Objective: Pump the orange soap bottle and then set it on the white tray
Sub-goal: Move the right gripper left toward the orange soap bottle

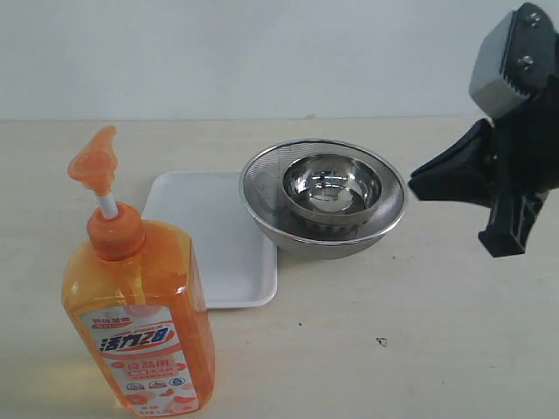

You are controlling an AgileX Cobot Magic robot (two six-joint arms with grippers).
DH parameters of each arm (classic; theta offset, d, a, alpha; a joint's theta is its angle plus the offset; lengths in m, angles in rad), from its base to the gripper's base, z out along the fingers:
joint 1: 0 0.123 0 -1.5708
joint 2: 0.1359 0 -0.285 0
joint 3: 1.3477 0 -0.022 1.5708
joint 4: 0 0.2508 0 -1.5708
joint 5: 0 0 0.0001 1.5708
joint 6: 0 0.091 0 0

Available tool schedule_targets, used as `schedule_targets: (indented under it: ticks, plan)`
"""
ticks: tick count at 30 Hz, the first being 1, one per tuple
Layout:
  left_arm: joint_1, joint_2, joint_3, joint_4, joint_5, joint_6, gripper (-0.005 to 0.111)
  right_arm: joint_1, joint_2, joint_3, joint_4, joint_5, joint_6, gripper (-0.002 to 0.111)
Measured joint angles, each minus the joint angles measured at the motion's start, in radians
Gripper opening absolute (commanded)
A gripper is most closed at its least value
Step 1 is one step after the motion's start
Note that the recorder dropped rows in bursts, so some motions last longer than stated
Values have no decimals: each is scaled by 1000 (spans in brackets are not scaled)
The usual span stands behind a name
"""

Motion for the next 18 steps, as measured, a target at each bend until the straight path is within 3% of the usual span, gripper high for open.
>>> schedule_targets:
  ticks: [12,18]
  plan:
    - [0,0,0,0,0,0,5,13,312,-4,164,304,-315,0]
    - [0,0,0,0,0,0,5,105,435,12,248,293,-418,0]
